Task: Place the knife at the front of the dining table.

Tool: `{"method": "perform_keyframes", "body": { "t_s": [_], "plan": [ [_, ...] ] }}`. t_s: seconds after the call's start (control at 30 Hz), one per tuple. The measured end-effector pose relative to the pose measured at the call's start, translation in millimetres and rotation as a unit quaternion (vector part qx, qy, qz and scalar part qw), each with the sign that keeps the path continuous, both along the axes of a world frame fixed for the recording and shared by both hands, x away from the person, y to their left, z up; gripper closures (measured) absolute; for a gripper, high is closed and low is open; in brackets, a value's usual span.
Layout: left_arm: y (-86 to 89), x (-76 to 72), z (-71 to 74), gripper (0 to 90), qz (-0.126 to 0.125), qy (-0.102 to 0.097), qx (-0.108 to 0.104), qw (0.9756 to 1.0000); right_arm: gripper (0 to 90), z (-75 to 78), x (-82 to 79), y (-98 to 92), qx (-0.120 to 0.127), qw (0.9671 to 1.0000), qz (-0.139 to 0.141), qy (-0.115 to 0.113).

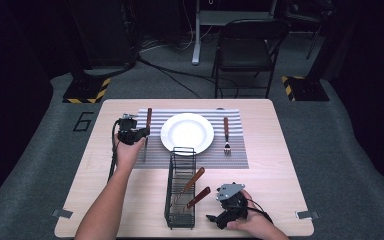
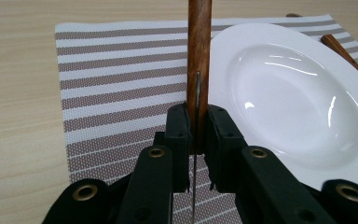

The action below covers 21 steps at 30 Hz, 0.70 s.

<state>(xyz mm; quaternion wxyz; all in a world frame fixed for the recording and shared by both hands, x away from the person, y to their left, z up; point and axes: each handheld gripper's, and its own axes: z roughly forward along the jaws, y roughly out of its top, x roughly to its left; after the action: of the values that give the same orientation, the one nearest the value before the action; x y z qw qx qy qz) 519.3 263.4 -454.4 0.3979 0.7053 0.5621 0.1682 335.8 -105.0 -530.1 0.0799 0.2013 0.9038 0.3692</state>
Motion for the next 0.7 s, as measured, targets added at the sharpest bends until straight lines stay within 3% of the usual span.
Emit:
{"method": "perform_keyframes", "body": {
  "t_s": [0.27,0.7],
  "plan": [
    [8.5,12.5,-15.6,80.0,0.028,0.019,-0.046,0.9984,0.0,0.0,0.0,0.0,0.000,1.0000,0.000,0.000],
    [8.5,22.0,-29.8,80.0,0.050,0.027,-0.063,0.9964,0.0,0.0,0.0,0.0,0.000,1.0000,0.000,0.000]
  ]
}}
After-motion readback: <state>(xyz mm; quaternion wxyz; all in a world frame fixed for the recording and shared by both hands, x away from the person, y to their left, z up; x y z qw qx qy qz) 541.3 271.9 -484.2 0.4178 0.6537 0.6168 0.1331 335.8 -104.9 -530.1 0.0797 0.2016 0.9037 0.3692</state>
